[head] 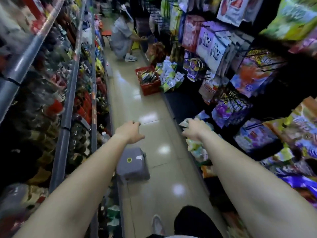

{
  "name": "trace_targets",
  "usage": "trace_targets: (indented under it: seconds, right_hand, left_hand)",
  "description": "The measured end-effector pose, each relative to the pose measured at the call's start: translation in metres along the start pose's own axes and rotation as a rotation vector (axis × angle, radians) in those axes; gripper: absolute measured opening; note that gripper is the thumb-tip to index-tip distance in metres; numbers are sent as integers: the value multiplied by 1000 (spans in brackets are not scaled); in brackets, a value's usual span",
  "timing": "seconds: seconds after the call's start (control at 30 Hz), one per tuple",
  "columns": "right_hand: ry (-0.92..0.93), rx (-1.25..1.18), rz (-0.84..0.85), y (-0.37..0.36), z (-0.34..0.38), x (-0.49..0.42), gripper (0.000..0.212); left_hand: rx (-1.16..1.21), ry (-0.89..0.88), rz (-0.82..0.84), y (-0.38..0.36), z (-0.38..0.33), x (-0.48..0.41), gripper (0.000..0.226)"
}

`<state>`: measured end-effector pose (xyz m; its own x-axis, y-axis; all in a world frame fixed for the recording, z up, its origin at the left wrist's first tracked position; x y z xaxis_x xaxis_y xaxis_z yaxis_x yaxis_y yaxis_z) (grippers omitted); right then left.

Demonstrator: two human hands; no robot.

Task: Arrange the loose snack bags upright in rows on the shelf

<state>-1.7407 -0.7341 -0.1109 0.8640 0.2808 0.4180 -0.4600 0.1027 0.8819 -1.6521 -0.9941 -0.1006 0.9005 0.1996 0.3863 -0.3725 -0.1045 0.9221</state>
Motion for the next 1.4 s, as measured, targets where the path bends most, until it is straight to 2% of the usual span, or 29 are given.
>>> trace_targets:
  seconds: [0.13,0.47,0.7,0.87,1.1,1.17,1.23,1.4]
  right_hand:
    - [-53,4,17,17,-9,-60,57]
    - [-229,-63,4,80,-72,-228,53]
    - [-323,-122,-5,132,-137,-288,68]
    - [-477,-205,-34,150,-193,-291,67]
    - [-814,-373,-83,144,-253,-256,67]
    - [-931,-415,-117,141,-258,-246,70]
    - [-1055,-482,-176,136,-256,-235,70]
    - [-1257,-630,-198,115,-215,-210,75]
  left_hand:
    - [-12,-73,30,19,-12,-79,72]
    - [-77,-224,49,90,-103,-288,71]
    - [-115,-353,47,138,-185,-388,71]
    - [-214,-500,78,156,-252,-438,72]
    - [-320,-854,119,159,-368,-468,67]
    - [-367,-955,139,155,-393,-470,64]
    - [-482,-1099,164,148,-411,-473,71]
    - [-655,-1346,176,143,-418,-464,80]
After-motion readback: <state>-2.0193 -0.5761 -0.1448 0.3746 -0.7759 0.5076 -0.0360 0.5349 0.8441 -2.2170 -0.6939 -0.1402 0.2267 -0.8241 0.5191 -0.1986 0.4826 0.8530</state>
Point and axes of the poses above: each hand's wrist, its own x-axis away from the middle knuckle, its own y-axis out of the back of the hand, z = x × y, the point moved 5 cm from there along -x, towards the middle knuckle, and after that the axes turned 2 degrees about -x, right-handed, at the moved point
